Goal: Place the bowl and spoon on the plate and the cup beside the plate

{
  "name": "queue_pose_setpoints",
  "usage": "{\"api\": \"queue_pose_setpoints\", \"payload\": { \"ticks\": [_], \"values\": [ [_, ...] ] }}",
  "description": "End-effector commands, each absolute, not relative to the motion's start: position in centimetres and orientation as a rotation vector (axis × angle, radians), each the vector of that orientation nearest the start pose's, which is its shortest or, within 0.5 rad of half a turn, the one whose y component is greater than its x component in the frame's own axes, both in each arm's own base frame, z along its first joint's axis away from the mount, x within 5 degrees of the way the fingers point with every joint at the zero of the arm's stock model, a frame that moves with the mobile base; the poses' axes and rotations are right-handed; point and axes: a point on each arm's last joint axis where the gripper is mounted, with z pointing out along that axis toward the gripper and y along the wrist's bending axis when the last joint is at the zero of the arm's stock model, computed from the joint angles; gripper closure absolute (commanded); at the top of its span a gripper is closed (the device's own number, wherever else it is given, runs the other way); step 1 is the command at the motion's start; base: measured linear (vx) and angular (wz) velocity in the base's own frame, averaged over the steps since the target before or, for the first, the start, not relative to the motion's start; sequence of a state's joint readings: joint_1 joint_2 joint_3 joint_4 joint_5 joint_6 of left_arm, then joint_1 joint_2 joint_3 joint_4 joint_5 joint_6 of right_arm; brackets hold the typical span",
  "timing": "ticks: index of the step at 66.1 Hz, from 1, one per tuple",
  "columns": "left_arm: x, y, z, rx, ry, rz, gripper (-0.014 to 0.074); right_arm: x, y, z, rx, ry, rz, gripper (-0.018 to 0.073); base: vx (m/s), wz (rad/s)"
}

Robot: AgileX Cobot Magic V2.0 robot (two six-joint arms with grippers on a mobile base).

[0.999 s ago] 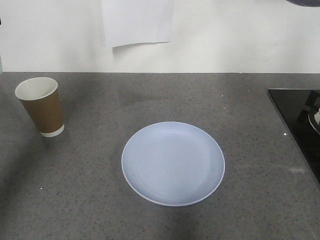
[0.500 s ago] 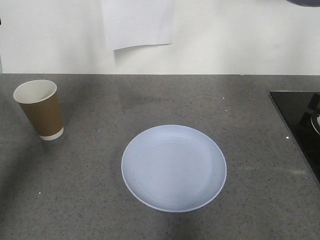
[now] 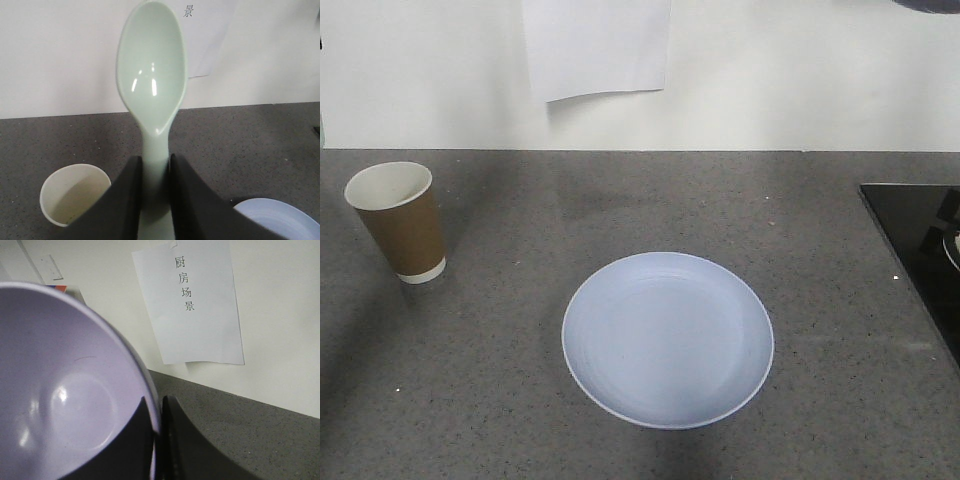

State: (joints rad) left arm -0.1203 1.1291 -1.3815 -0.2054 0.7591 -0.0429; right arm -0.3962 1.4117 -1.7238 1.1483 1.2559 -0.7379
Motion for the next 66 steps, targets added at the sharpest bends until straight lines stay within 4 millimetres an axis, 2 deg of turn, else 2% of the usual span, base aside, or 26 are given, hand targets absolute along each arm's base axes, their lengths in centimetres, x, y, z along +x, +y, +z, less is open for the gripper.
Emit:
{"api": "queue_pose_setpoints", "payload": {
  "ticks": [1, 66],
  "values": [
    [21.69, -3.92, 48.1, 0.013, 1.881, -0.361, 0.0602, 25.09, -1.72, 52.17, -0.418, 1.754, 0.745, 0.0565, 0.0, 0.0],
    [21.69, -3.92, 48.1, 0.013, 1.881, -0.361, 0.0602, 25.09, -1.72, 52.17, -0.418, 1.754, 0.745, 0.0565, 0.0, 0.0]
  ]
}}
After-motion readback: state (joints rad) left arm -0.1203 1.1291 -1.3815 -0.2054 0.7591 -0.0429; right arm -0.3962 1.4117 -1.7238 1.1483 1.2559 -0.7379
